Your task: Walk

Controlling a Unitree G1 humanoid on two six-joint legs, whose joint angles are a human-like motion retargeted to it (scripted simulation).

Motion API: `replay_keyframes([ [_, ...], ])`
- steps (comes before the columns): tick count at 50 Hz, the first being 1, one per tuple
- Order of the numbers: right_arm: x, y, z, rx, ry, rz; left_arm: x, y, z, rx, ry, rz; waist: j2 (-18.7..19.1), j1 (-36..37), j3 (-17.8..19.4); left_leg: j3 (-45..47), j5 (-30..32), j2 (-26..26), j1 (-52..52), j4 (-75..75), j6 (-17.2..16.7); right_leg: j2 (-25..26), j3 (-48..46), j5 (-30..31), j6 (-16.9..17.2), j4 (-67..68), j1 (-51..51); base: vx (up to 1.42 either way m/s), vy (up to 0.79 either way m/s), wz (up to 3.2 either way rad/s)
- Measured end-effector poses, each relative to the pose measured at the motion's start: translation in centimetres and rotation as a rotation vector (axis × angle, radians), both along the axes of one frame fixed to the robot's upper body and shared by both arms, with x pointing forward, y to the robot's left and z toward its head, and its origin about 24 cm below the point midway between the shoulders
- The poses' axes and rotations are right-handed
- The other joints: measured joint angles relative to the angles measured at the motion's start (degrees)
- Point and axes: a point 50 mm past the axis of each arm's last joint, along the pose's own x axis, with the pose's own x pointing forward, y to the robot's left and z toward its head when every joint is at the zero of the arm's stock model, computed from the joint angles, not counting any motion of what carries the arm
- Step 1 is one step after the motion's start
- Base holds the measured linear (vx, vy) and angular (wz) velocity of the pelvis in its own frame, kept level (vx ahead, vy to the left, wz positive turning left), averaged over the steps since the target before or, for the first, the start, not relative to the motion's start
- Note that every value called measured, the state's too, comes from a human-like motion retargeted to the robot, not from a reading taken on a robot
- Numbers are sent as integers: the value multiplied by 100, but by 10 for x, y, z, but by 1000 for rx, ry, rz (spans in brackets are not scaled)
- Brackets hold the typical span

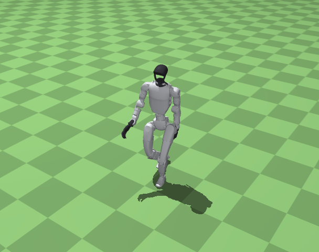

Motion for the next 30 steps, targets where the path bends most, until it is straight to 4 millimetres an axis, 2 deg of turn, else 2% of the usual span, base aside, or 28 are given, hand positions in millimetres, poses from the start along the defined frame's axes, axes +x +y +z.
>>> replay_keyframes([
  [2,-17,6,-13,26,76,15,10,3,0,16,-21,-11,-204,-112,-10,99,26,-271,206,82,118,-517,-1,659,155,1011,-160,-1,8,25],
  [3,-23,9,-18,49,115,28,22,8,1,33,-44,-14,-450,-203,-34,198,116,-599,448,-262,203,-998,113,1091,238,1693,-431,-2,12,20],
  [5,-39,15,-29,85,202,49,47,17,5,67,-111,-26,-769,-407,-32,228,209,-1099,947,-813,329,-1786,355,1769,196,2833,-965,-1,12,21],
  [8,-68,18,-43,114,329,66,96,30,17,120,-254,-22,-803,-719,65,-53,126,-1368,1740,-1344,350,-2246,584,1579,-173,3650,-1704,1,8,18],
  [10,-88,19,-50,129,407,71,132,39,30,149,-367,16,-702,-905,143,-299,78,-1390,2280,-1719,282,-2199,598,1173,-354,3631,-2187,0,0,0],
  [13,-122,19,-59,150,516,57,179,50,53,165,-538,109,-383,-1066,220,-545,-115,-1160,2832,-1974,162,-1711,269,757,-389,2676,-2737,1,-2,0],
  [15,-143,20,-63,164,580,41,204,57,70,163,-643,165,-126,-1078,248,-629,-283,-918,3083,-2030,109,-1193,0,754,-229,1603,-2959,4,-6,-12],
  [18,-168,20,-66,182,650,14,226,63,88,157,-755,201,355,-966,201,-664,-702,-375,3180,-1777,46,-137,-313,1012,126,-466,-2975,2,-6,-27],
  [20,-184,21,-67,192,690,-7,228,64,91,154,-778,217,433,-925,240,-666,-928,-258,3233,-1350,10,54,-312,1069,222,-710,-3014,-3,-2,-8],
  [22,-192,23,-68,203,704,-33,221,66,86,155,-762,234,569,-910,222,-754,-1072,-96,3279,-815,-70,253,-330,1238,159,-603,-2874,3,-2,6],
  [25,-198,23,-68,214,704,-85,186,65,63,149,-636,259,960,-913,236,-865,-774,480,3173,501,-430,759,-480,1451,-74,-476,-2393,3,-7,13],
  [28,-177,18,-66,216,624,-113,133,53,33,126,-430,227,1627,-826,308,-1082,649,1587,2327,2741,-1044,1704,-741,1397,-568,-911,-1793,-4,-9,4],
  [30,-151,14,-63,208,536,-112,100,44,20,108,-297,184,1753,-677,325,-1165,1248,2001,1634,3838,-1072,2002,-675,1181,-802,-1095,-1508,-2,-8,-6],
])
